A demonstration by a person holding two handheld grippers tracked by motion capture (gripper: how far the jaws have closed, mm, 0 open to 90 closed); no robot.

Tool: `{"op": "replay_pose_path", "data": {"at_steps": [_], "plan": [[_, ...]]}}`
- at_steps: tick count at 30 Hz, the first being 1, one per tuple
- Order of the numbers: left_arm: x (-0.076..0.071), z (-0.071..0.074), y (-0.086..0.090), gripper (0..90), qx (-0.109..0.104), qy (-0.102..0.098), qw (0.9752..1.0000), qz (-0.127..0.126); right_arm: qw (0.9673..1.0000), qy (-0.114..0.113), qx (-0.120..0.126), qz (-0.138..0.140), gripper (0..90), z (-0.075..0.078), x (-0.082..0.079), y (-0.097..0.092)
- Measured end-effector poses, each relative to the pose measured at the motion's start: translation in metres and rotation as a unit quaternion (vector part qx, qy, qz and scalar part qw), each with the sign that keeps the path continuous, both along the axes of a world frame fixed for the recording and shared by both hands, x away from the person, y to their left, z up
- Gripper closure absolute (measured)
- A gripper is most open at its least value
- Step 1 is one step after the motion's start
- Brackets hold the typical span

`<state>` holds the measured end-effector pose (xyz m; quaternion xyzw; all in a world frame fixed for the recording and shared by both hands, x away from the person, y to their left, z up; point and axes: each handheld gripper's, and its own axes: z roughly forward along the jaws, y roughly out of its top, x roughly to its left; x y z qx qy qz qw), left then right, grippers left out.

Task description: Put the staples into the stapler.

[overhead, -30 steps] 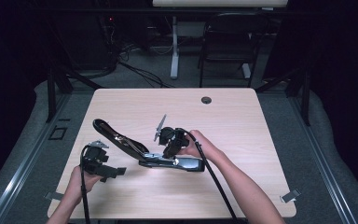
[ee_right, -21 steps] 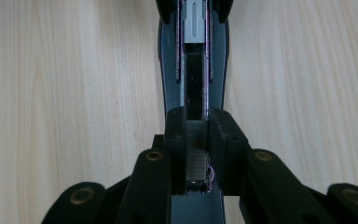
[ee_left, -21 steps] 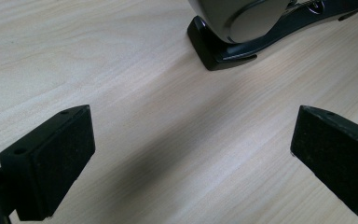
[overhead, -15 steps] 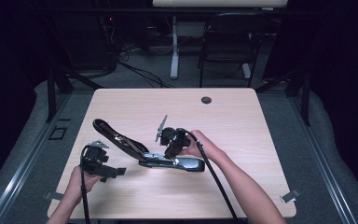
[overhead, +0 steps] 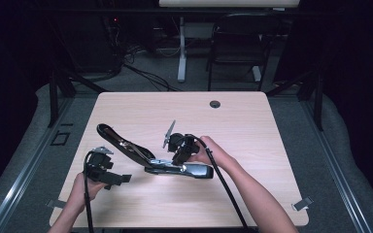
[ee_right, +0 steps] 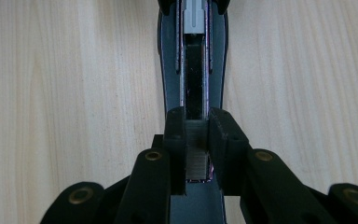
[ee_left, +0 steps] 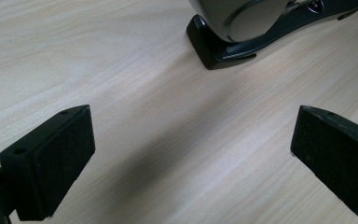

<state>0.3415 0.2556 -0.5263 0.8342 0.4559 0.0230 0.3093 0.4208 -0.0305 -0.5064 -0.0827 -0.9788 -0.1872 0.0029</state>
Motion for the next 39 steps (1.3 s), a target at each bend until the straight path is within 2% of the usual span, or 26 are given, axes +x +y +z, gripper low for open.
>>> {"op": "replay_pose_path", "data": {"at_steps": [3, 6, 10, 12, 13, 15, 16, 17, 18, 21, 25, 28, 30, 32, 33, 34, 36, 37, 39], "plan": [[0.000, 0.000, 0.000, 0.0, -0.005, 0.000, 1.0000, 0.003, 1.0000, 0.000, -0.003, -0.002, 74.3, 0.000, 0.000, -0.001], [0.000, 0.000, 0.002, 0.0, -0.002, 0.002, 1.0000, -0.001, 1.0000, 0.001, 0.001, -0.010, 69.7, 0.000, 0.000, -0.003], [0.000, 0.001, 0.002, 0.0, -0.006, -0.002, 1.0000, 0.001, 0.9998, 0.000, 0.004, -0.021, 58.4, 0.002, -0.003, -0.008], [0.000, 0.002, 0.002, 0.0, -0.007, -0.006, 1.0000, 0.003, 0.9993, -0.006, 0.012, -0.034, 48.2, 0.004, -0.004, -0.013], [0.000, 0.002, 0.002, 0.0, -0.008, -0.009, 0.9999, 0.007, 0.9987, -0.011, 0.024, -0.044, 39.8, 0.006, -0.006, -0.016], [0.000, 0.003, 0.003, 0.0, -0.011, -0.012, 0.9997, 0.015, 0.9974, -0.004, 0.040, -0.059, 26.2, 0.009, -0.008, -0.022], [0.000, 0.003, 0.004, 0.0, -0.013, -0.013, 0.9997, 0.018, 0.9970, -0.003, 0.040, -0.065, 20.8, 0.010, -0.008, -0.024], [0.000, 0.003, 0.004, 0.0, -0.014, -0.014, 0.9996, 0.019, 0.9965, 0.008, 0.039, -0.074, 14.7, 0.011, -0.009, -0.027], [-0.001, 0.003, 0.003, 0.0, -0.014, -0.015, 0.9996, 0.019, 0.9964, 0.011, 0.036, -0.077, 12.3, 0.012, -0.010, -0.029], [-0.001, 0.004, 0.003, 0.0, -0.012, -0.015, 0.9997, 0.015, 0.9943, 0.020, 0.049, -0.092, 0.0, 0.016, -0.014, -0.041], [0.000, 0.004, 0.002, 0.0, -0.017, -0.015, 0.9996, 0.017, 0.9928, 0.011, 0.055, -0.105, 0.0, 0.021, -0.021, -0.052], [0.000, 0.004, 0.002, 0.0, -0.018, -0.014, 0.9996, 0.016, 0.9896, 0.010, 0.075, -0.123, 0.0, 0.024, -0.028, -0.064], [0.000, 0.004, 0.002, 0.0, -0.018, -0.014, 0.9996, 0.016, 0.9881, 0.005, 0.075, -0.134, 0.0, 0.024, -0.032, -0.069], [0.000, 0.004, 0.002, 0.0, -0.017, -0.015, 0.9996, 0.017, 0.9845, -0.004, 0.082, -0.155, 0.0, 0.024, -0.035, -0.076], [0.000, 0.005, 0.002, 0.0, -0.018, -0.015, 0.9996, 0.018, 0.9808, -0.016, 0.092, -0.171, 0.0, 0.025, -0.037, -0.081], [0.000, 0.005, 0.002, 0.0, -0.020, -0.016, 0.9995, 0.019, 0.9775, -0.015, 0.103, -0.183, 0.0, 0.026, -0.038, -0.086], [0.000, 0.005, 0.002, 0.0, -0.022, -0.017, 0.9994, 0.022, 0.9754, -0.012, 0.103, -0.195, 0.0, 0.026, -0.041, -0.093], [0.000, 0.005, 0.003, 0.0, -0.022, -0.018, 0.9993, 0.023, 0.9755, -0.016, 0.099, -0.196, 0.0, 0.026, -0.042, -0.095], [0.000, 0.006, 0.003, 0.0, -0.023, -0.017, 0.9993, 0.024, 0.9729, -0.015, 0.100, -0.208, 0.0, 0.025, -0.045, -0.102]]}}
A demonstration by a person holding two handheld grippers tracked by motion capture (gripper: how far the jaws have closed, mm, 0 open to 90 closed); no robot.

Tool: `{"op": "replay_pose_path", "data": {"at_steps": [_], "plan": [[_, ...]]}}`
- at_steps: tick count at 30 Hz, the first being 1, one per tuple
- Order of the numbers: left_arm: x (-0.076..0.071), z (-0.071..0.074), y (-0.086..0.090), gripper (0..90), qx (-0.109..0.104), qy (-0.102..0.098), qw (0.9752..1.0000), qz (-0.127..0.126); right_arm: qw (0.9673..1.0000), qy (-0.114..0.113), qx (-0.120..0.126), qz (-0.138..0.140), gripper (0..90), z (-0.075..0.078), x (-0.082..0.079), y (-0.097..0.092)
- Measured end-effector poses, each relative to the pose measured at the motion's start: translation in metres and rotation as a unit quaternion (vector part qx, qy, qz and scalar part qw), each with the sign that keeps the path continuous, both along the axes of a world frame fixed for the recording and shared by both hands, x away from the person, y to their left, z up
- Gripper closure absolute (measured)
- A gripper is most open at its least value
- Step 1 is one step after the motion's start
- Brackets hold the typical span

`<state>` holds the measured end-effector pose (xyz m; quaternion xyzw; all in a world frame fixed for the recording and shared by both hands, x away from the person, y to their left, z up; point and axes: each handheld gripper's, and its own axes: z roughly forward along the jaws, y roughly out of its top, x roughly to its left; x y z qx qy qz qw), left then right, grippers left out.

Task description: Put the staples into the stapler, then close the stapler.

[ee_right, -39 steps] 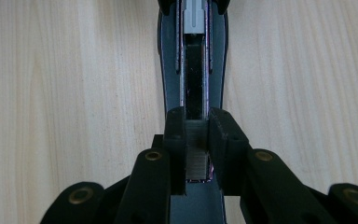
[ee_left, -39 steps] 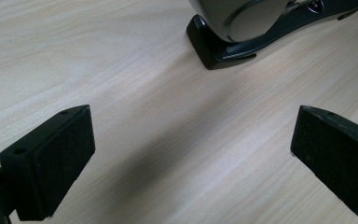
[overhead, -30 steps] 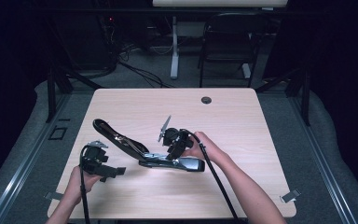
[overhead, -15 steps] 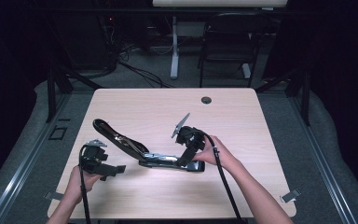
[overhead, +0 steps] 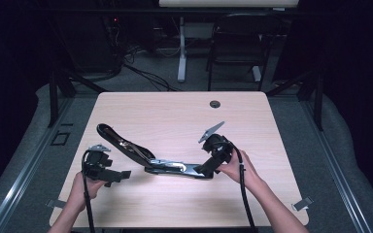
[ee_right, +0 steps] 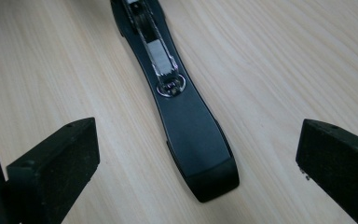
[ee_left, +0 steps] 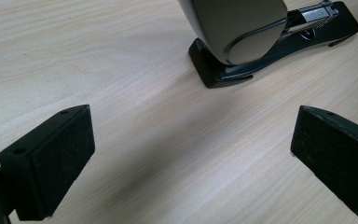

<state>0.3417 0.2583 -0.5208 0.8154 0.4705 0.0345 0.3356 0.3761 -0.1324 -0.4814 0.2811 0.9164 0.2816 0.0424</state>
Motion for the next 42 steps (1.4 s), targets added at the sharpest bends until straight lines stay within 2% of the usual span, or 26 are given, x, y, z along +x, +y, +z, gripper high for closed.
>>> {"op": "replay_pose_path", "data": {"at_steps": [5, 8, 9, 11, 13, 16, 19, 20, 24, 25, 26, 27, 30, 31, 32, 35, 42], "plan": [[-0.001, 0.001, 0.000, 0.0, 0.000, 0.002, 1.0000, 0.002, 0.9999, -0.006, -0.001, -0.014, 0.0, -0.001, 0.001, -0.009], [-0.002, 0.002, 0.001, 0.0, 0.000, 0.000, 0.9999, 0.013, 0.9998, -0.009, -0.001, -0.016, 0.0, -0.003, 0.001, -0.009], [-0.001, 0.003, 0.002, 0.0, -0.002, 0.000, 0.9998, 0.020, 0.9998, -0.010, -0.004, -0.014, 0.0, -0.002, 0.001, -0.008], [-0.001, 0.008, 0.004, 0.0, 0.005, -0.012, 0.9988, 0.047, 0.9997, -0.018, -0.004, -0.016, 0.0, -0.002, 0.000, -0.008], [-0.002, 0.013, 0.007, 1.7, 0.001, -0.028, 0.9972, 0.069, 0.9994, -0.027, 0.002, -0.020, 0.0, -0.001, 0.000, -0.008], [-0.003, 0.016, 0.012, 11.7, -0.010, -0.046, 0.9944, 0.095, 0.9995, -0.027, 0.001, -0.018, 0.2, 0.000, 0.002, -0.010], [-0.002, 0.015, 0.016, 19.9, -0.015, -0.044, 0.9930, 0.109, 0.9992, -0.035, 0.000, -0.017, 2.5, 0.000, 0.001, -0.009], [-0.002, 0.015, 0.017, 25.8, -0.017, -0.046, 0.9923, 0.113, 0.9990, -0.040, -0.001, -0.017, 3.1, 0.001, 0.001, -0.009], [-0.001, 0.015, 0.019, 40.0, -0.031, -0.053, 0.9909, 0.120, 0.9983, -0.054, -0.003, -0.020, 16.0, 0.004, -0.002, -0.008], [0.000, 0.015, 0.019, 43.6, -0.036, -0.058, 0.9898, 0.125, 0.9981, -0.056, -0.002, -0.025, 21.3, 0.003, -0.002, -0.008], [0.000, 0.016, 0.021, 46.8, -0.041, -0.057, 0.9897, 0.124, 0.9980, -0.058, -0.008, -0.023, 29.0, 0.004, -0.002, -0.008], [0.001, 0.015, 0.022, 50.2, -0.049, -0.060, 0.9884, 0.130, 0.9980, -0.060, -0.010, -0.018, 31.4, 0.005, -0.003, -0.009], [0.004, 0.016, 0.025, 59.1, -0.079, -0.068, 0.9822, 0.156, 0.9974, -0.069, -0.010, -0.018, 38.6, 0.007, -0.004, -0.008], [0.005, 0.016, 0.026, 62.6, -0.080, -0.069, 0.9812, 0.162, 0.9972, -0.073, -0.004, -0.019, 39.5, 0.006, -0.005, -0.007], [0.006, 0.016, 0.025, 64.3, -0.080, -0.073, 0.9798, 0.168, 0.9971, -0.074, -0.012, -0.016, 41.3, 0.007, -0.005, -0.007], [0.009, 0.015, 0.024, 70.8, -0.067, -0.077, 0.9810, 0.165, 0.9964, -0.081, -0.012, -0.022, 48.0, 0.007, -0.006, -0.006], [0.010, 0.016, 0.020, 85.6, -0.045, -0.105, 0.9795, 0.166, 0.9952, -0.090, -0.020, -0.033, 65.5, 0.008, -0.007, -0.006]]}}
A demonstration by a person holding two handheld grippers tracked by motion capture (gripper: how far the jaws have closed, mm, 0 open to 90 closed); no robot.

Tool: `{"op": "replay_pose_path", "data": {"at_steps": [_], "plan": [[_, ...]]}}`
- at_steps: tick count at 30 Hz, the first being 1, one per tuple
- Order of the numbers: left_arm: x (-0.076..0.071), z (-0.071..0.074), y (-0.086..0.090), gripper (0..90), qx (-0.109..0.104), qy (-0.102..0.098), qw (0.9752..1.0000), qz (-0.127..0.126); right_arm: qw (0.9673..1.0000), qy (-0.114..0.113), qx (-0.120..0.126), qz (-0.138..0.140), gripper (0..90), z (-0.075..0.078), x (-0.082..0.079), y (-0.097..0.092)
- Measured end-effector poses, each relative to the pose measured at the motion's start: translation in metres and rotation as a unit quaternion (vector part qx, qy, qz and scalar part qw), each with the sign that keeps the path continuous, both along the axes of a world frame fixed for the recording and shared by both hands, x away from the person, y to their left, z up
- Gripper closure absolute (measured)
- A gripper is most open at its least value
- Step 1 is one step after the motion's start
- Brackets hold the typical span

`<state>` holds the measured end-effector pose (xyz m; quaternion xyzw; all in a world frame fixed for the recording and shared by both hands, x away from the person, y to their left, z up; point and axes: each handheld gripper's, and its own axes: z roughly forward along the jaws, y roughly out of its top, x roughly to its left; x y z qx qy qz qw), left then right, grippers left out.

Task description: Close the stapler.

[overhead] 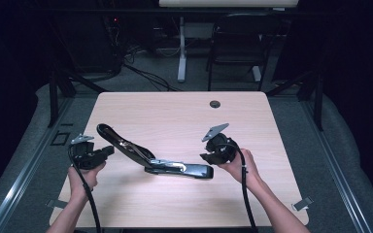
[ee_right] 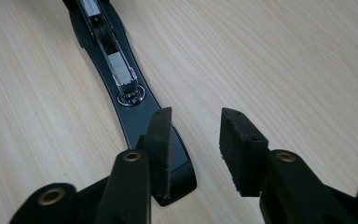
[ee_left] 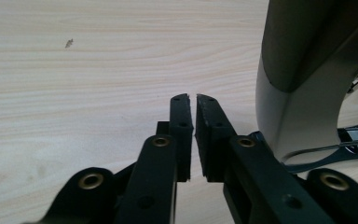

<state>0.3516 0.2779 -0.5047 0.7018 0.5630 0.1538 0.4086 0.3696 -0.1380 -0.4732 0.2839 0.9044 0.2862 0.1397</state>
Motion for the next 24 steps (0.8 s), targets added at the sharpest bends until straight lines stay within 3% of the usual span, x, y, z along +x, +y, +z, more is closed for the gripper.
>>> {"op": "replay_pose_path", "data": {"at_steps": [7, 10, 15, 20, 24], "plan": [[-0.001, 0.005, -0.005, 90.0, 0.019, -0.032, 0.9993, 0.005, 1.0000, -0.004, -0.002, 0.002, 84.7, 0.000, -0.001, 0.002], [-0.004, 0.009, -0.005, 90.0, 0.023, -0.048, 0.9985, 0.010, 0.9999, -0.010, -0.005, 0.003, 88.1, 0.001, -0.002, 0.003], [-0.005, 0.014, -0.009, 90.0, 0.026, -0.068, 0.9973, 0.006, 0.9995, -0.032, 0.003, 0.002, 90.0, 0.005, -0.005, 0.005], [-0.006, 0.017, -0.018, 90.0, 0.038, -0.090, 0.9952, -0.008, 0.9993, -0.036, 0.008, 0.007, 90.0, 0.006, -0.006, 0.008], [-0.006, 0.018, -0.019, 90.0, 0.020, -0.090, 0.9958, -0.006, 0.9992, -0.034, 0.017, 0.007, 90.0, 0.005, -0.006, 0.010]]}}
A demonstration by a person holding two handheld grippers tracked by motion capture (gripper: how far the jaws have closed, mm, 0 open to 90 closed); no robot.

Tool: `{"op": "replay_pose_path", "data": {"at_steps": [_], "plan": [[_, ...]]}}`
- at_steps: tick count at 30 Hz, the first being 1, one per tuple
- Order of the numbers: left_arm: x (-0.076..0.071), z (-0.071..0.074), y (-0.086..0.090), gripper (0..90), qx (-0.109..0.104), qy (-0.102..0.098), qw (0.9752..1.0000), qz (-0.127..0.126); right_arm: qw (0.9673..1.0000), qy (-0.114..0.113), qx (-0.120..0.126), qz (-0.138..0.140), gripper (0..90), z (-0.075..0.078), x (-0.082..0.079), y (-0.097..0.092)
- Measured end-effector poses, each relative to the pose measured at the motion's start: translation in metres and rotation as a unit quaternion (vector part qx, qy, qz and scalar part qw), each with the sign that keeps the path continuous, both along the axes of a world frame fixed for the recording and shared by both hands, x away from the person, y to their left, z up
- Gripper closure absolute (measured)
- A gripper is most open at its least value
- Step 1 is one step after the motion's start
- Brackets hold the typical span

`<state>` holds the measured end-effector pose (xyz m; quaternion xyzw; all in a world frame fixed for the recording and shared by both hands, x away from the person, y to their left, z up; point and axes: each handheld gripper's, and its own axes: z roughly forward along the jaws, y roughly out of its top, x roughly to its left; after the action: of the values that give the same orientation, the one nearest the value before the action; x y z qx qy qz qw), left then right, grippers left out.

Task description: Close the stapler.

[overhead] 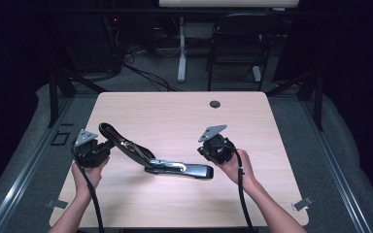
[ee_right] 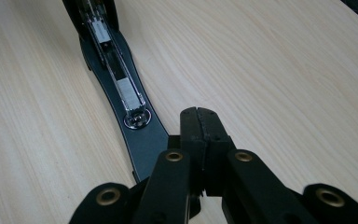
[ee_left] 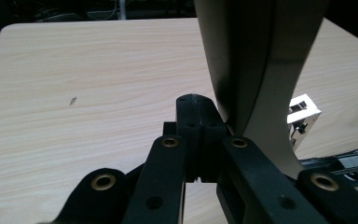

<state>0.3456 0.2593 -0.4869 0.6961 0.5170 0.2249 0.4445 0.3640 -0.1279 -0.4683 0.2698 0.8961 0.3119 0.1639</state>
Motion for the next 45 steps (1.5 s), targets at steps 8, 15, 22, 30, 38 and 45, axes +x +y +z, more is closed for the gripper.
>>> {"op": "replay_pose_path", "data": {"at_steps": [8, 15, 22, 30, 38, 45], "plan": [[-0.003, 0.005, -0.010, 90.0, -0.010, -0.009, 0.9998, -0.018, 0.9999, -0.005, 0.016, -0.001, 90.0, -0.001, 0.000, 0.007], [-0.003, 0.008, -0.023, 90.0, -0.010, -0.020, 0.9992, -0.033, 0.9994, -0.014, 0.030, 0.007, 90.0, 0.001, 0.000, 0.020], [-0.002, 0.010, -0.033, 90.0, -0.004, -0.023, 0.9985, -0.048, 0.9985, -0.019, 0.049, 0.017, 90.0, 0.005, 0.003, 0.036], [-0.001, 0.009, -0.034, 90.0, -0.007, -0.024, 0.9984, -0.052, 0.9972, -0.026, 0.062, 0.033, 90.0, 0.017, 0.011, 0.061], [-0.001, 0.009, -0.035, 90.0, -0.005, -0.022, 0.9983, -0.054, 0.9964, -0.031, 0.066, 0.044, 90.0, 0.024, 0.014, 0.078], [-0.001, 0.009, -0.037, 90.0, 0.000, -0.025, 0.9982, -0.055, 0.9955, -0.039, 0.069, 0.053, 89.4, 0.035, 0.019, 0.088]]}}
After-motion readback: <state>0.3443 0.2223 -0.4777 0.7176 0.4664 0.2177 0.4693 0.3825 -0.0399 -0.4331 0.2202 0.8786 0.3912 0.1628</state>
